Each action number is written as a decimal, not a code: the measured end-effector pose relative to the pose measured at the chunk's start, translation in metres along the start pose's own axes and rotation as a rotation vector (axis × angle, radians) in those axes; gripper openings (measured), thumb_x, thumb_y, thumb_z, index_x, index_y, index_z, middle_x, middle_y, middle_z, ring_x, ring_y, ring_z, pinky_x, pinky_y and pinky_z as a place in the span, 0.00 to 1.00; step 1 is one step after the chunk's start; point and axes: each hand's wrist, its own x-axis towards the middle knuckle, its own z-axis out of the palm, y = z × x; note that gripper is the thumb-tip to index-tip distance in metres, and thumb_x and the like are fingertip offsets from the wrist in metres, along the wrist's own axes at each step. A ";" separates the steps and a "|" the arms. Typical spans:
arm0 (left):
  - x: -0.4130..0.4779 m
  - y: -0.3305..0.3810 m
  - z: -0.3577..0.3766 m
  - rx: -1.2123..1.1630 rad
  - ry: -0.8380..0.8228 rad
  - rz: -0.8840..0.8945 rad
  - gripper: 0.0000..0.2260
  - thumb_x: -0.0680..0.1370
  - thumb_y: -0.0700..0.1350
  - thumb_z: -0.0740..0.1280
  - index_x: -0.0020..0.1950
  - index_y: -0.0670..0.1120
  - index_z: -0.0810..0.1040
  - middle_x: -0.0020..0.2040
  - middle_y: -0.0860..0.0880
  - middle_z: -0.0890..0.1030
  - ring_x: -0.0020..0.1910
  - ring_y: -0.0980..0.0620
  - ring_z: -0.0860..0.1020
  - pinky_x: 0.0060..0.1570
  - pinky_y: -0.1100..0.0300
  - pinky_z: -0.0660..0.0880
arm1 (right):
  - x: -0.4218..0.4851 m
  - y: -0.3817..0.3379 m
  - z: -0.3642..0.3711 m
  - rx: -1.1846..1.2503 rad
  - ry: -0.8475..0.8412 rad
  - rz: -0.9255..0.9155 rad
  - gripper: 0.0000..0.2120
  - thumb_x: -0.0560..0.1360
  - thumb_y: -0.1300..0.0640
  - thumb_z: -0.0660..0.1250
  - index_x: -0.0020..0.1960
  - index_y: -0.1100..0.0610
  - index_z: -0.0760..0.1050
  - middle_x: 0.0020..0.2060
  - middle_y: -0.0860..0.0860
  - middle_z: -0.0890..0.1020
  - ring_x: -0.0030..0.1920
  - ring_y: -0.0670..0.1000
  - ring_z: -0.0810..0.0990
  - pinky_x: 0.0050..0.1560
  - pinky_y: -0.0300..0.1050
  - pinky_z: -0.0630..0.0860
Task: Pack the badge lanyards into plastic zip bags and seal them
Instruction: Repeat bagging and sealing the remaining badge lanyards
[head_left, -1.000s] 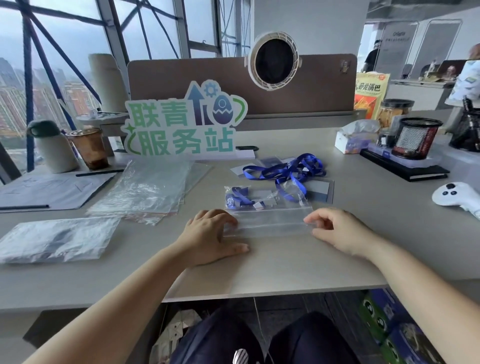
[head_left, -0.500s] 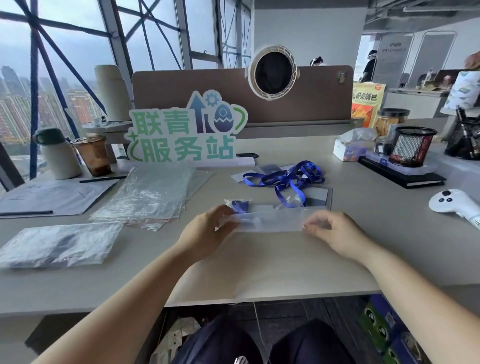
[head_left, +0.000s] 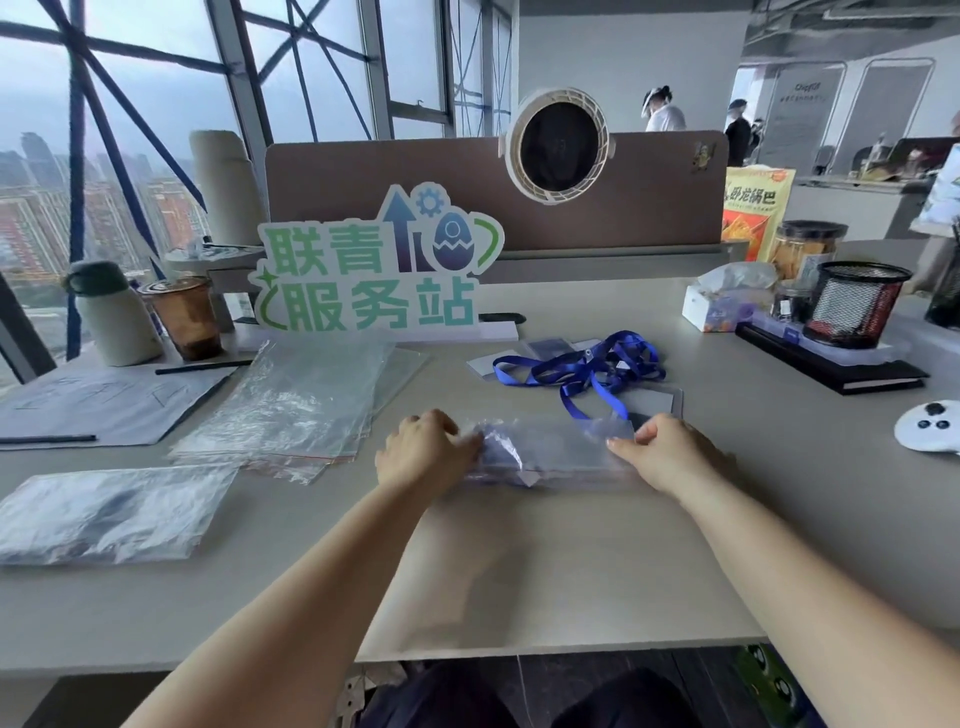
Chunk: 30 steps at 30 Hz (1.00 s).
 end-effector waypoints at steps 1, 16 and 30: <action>0.003 0.001 0.001 0.079 -0.014 -0.031 0.21 0.72 0.64 0.62 0.57 0.51 0.76 0.59 0.46 0.75 0.60 0.43 0.73 0.58 0.53 0.67 | 0.004 0.000 0.001 -0.015 -0.011 0.000 0.18 0.68 0.33 0.65 0.46 0.46 0.73 0.45 0.47 0.77 0.53 0.55 0.78 0.57 0.48 0.70; 0.007 -0.001 -0.025 -0.582 -0.015 0.005 0.08 0.72 0.41 0.71 0.45 0.45 0.73 0.40 0.45 0.80 0.35 0.50 0.76 0.35 0.60 0.71 | 0.004 -0.023 -0.014 0.671 -0.066 -0.139 0.09 0.69 0.59 0.74 0.44 0.56 0.74 0.40 0.50 0.78 0.41 0.51 0.75 0.42 0.43 0.71; -0.039 -0.188 -0.174 -0.525 0.571 -0.160 0.08 0.73 0.42 0.71 0.44 0.49 0.72 0.42 0.45 0.82 0.35 0.48 0.78 0.30 0.60 0.70 | -0.106 -0.232 0.072 0.890 -0.479 -0.442 0.20 0.70 0.62 0.74 0.57 0.61 0.68 0.37 0.53 0.78 0.34 0.49 0.77 0.43 0.43 0.75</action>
